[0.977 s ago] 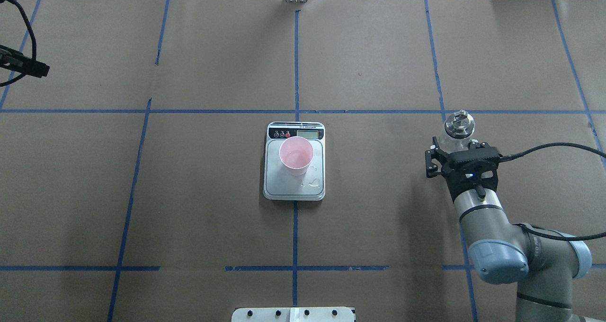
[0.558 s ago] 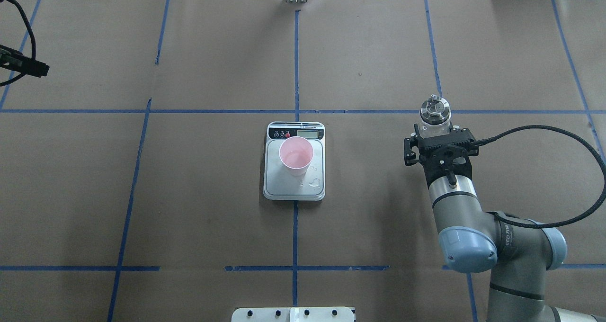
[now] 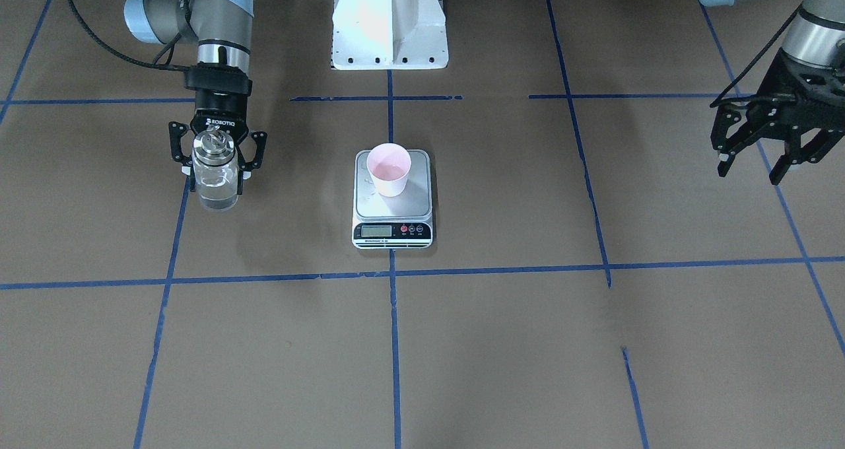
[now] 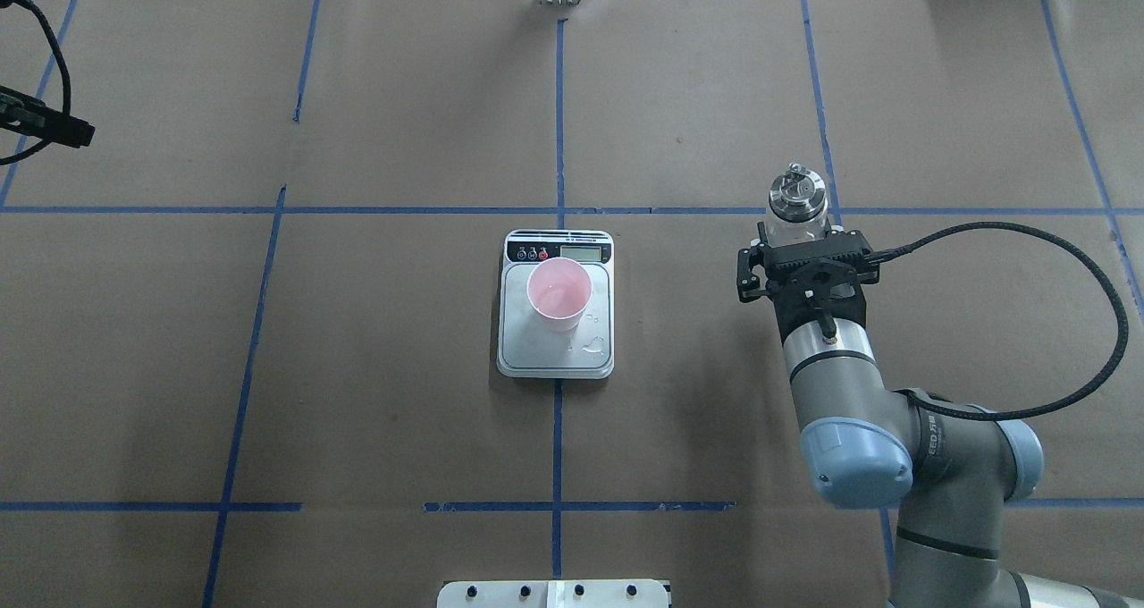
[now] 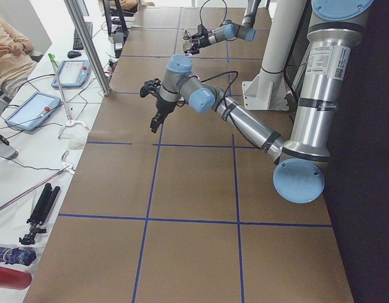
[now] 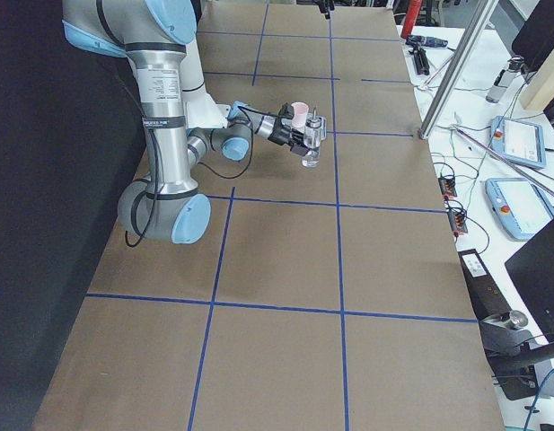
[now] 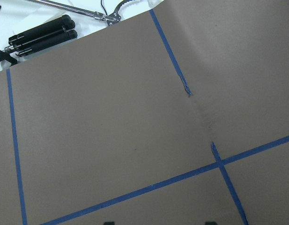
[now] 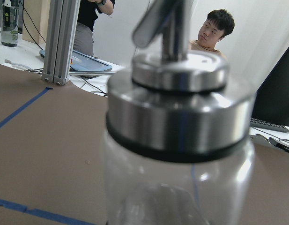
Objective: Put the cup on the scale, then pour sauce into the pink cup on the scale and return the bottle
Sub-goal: 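Carry the bottle with the right gripper toward the pink cup, then tilt the bottle spout over the pink cup with the right gripper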
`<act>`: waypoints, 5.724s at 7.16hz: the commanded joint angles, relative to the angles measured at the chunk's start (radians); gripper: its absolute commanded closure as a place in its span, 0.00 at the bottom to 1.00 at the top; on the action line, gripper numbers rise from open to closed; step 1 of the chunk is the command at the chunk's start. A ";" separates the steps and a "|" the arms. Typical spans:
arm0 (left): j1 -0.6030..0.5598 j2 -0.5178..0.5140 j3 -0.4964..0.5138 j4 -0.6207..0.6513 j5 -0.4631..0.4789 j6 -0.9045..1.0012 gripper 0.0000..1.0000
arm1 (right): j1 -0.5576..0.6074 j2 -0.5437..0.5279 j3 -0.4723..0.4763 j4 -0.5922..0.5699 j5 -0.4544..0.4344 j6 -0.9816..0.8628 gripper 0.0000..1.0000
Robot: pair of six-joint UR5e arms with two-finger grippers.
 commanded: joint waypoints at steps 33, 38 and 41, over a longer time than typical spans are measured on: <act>-0.001 0.023 0.032 -0.008 -0.002 0.048 0.24 | -0.094 0.249 -0.044 -0.668 -0.388 -1.228 1.00; -0.001 0.023 0.021 -0.003 -0.003 0.042 0.23 | -0.090 0.258 -0.044 -0.664 -0.377 -1.216 1.00; -0.001 0.023 0.020 -0.002 -0.002 0.040 0.23 | -0.090 0.243 -0.044 -0.656 -0.351 -1.068 1.00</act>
